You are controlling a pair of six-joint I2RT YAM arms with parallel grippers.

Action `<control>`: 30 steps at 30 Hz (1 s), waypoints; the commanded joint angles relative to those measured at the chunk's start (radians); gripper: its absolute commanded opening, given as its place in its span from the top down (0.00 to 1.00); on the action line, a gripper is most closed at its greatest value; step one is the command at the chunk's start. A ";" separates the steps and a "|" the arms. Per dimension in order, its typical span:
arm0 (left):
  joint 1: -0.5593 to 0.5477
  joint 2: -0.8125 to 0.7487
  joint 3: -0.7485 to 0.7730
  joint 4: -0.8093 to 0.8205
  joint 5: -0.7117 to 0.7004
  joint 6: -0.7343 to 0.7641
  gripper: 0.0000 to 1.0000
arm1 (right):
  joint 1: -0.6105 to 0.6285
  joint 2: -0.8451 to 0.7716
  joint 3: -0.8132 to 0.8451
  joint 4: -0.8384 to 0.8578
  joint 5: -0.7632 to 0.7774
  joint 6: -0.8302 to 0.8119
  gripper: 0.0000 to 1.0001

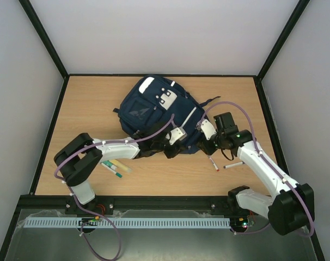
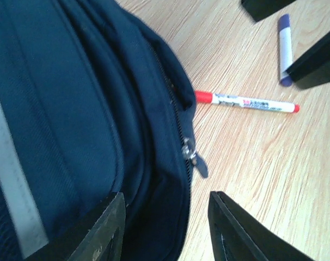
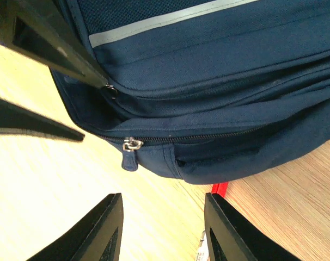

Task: Pack the student bag
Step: Zip the student bag at the center of the board.

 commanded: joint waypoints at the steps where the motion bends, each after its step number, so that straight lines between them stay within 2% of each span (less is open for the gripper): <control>1: 0.008 -0.028 -0.011 -0.089 0.002 0.072 0.55 | 0.005 -0.048 -0.023 -0.056 0.024 -0.040 0.58; 10: 0.007 0.063 -0.022 -0.035 -0.008 0.071 0.58 | 0.005 -0.023 -0.061 -0.085 0.038 -0.069 0.57; 17: 0.008 0.104 -0.006 0.030 -0.061 0.008 0.82 | 0.007 0.004 -0.065 -0.064 0.025 -0.058 0.57; 21: 0.011 0.128 0.011 0.091 -0.026 -0.051 0.91 | 0.012 0.038 -0.045 -0.046 0.001 -0.043 0.57; 24: 0.009 0.133 0.015 0.165 0.018 -0.100 0.96 | 0.018 0.078 -0.032 -0.025 -0.012 -0.030 0.57; 30: 0.009 0.144 0.056 0.220 0.064 -0.180 0.97 | 0.030 0.113 -0.026 0.031 -0.005 -0.007 0.57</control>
